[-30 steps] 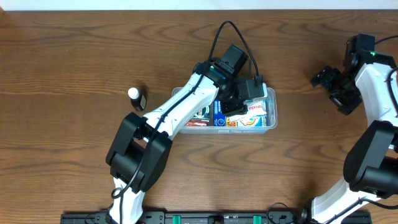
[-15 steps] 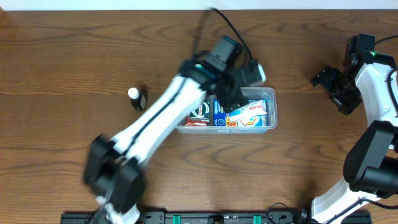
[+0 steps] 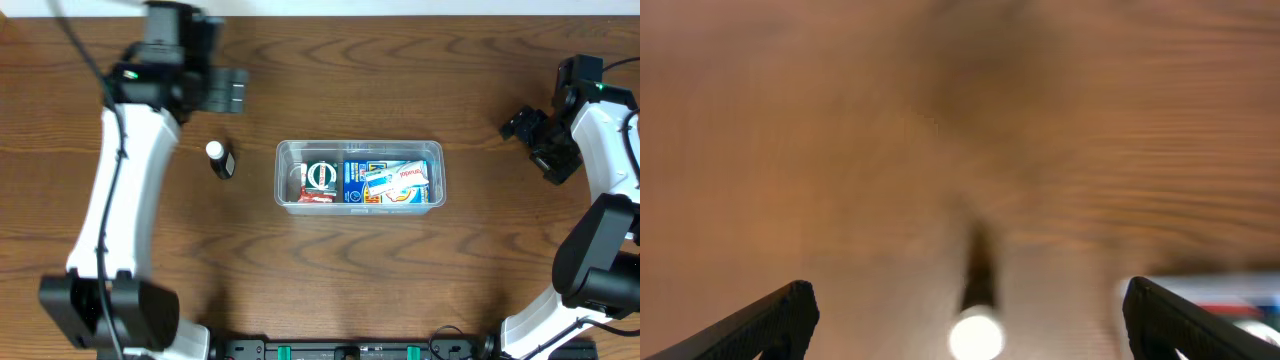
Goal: Pack container
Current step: 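Withdraw the left gripper back toward the bottle, then lower the left gripper onto the dark bottle's white cap and grasp it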
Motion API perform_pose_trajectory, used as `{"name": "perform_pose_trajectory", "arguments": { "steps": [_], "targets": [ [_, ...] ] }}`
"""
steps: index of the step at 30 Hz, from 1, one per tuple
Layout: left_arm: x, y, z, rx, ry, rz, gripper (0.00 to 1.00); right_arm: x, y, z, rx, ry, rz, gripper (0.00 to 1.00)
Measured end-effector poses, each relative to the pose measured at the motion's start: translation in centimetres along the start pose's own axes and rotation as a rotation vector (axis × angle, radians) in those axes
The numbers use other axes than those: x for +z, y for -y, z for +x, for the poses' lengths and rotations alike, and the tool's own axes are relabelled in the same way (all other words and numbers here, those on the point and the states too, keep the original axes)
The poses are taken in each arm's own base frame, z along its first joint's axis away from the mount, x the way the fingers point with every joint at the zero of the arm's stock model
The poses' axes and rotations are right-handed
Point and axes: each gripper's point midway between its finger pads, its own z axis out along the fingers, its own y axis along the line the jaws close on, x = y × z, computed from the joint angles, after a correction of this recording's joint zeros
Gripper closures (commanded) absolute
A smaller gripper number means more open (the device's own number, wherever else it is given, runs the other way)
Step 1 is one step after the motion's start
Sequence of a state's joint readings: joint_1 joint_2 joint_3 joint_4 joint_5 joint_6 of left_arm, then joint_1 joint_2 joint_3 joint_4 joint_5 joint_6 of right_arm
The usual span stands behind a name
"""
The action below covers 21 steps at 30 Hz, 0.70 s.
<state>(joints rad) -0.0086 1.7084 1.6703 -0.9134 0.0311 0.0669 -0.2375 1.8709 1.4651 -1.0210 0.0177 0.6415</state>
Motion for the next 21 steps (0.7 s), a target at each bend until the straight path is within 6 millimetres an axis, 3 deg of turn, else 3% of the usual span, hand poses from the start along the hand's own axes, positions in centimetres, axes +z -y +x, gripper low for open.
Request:
{"name": "perform_pose_trajectory", "arguments": {
  "steps": [3, 7, 12, 18, 21],
  "targets": [
    [2.7, -3.3, 2.1, -0.155, -0.110, -0.001, 0.02, 0.0, 0.0, 0.0, 0.000, 0.000, 0.000, 0.01],
    [5.4, -4.9, 4.5, -0.264, -0.222, 0.026, 0.02, 0.0, 0.0, 0.0, 0.000, 0.000, 0.000, 0.01],
    [6.8, -3.7, 5.6, -0.266, -0.283, 0.061, 0.02, 0.0, 0.0, 0.0, 0.000, 0.000, 0.000, 0.01],
    [6.6, -0.7, 6.1, -0.208, -0.319, 0.101, 0.00, 0.0, 0.0, 0.0, 0.000, 0.000, 0.000, 0.01],
    [6.3, 0.7, 6.8, -0.162, -0.353, 0.117, 0.04, 0.0, 0.0, 0.0, 0.000, 0.000, 0.000, 0.01]
  ]
}}
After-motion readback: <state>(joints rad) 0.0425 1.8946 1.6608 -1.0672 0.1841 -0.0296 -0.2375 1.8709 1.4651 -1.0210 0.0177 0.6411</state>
